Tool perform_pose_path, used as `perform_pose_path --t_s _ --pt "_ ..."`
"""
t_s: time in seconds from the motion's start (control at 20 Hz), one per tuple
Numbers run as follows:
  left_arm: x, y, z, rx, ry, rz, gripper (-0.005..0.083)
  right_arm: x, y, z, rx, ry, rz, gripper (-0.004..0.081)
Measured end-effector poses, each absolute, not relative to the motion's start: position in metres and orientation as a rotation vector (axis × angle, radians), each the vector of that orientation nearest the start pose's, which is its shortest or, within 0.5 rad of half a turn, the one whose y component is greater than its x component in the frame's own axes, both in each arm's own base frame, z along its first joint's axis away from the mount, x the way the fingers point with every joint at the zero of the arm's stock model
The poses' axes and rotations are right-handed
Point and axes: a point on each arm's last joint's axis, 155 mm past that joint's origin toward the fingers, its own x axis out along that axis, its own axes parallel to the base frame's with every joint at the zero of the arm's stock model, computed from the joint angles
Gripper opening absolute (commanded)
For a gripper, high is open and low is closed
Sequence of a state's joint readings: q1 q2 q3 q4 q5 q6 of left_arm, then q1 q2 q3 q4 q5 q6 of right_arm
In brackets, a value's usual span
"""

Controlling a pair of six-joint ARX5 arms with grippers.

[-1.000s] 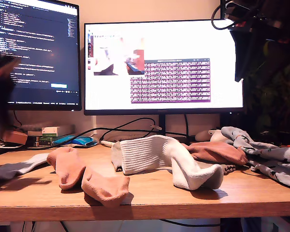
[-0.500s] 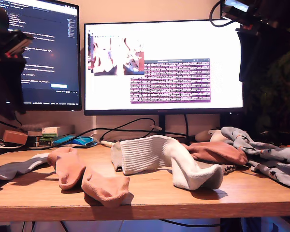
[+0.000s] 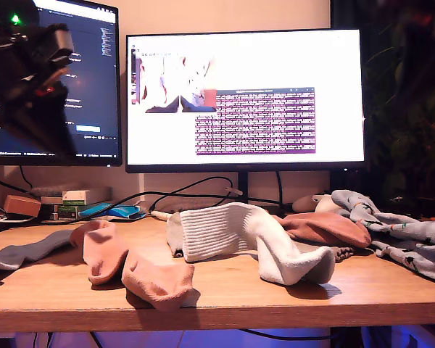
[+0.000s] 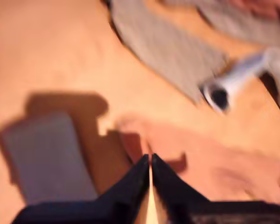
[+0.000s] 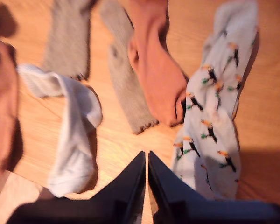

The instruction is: Pair up the socks based on colour and pattern, by placing them on top of one another

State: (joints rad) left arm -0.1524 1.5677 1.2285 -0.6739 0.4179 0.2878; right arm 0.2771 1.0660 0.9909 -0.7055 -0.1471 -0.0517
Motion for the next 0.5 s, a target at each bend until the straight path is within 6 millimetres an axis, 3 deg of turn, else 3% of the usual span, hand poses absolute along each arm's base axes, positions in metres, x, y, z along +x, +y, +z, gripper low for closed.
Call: perform_pose_path --t_s 0.05,0.25,0.5 --pt "0.385 -0.132 0.145 0.104 0.914 -0.644 0.0404 0.298 0.113 0.207 -0.098 0.749 0.423 -0.0011" --pt "0.385 -0.131 0.135 0.038 0.960 -0.639 0.0412 0.297 0.113 0.212 -0.098 0.732 0.424 -0.0011" --pt "0.383 -0.144 0.067 -0.030 1.135 -0.690 0.0413 0.297 0.112 0.211 -0.099 0.733 0.424 -0.0011"
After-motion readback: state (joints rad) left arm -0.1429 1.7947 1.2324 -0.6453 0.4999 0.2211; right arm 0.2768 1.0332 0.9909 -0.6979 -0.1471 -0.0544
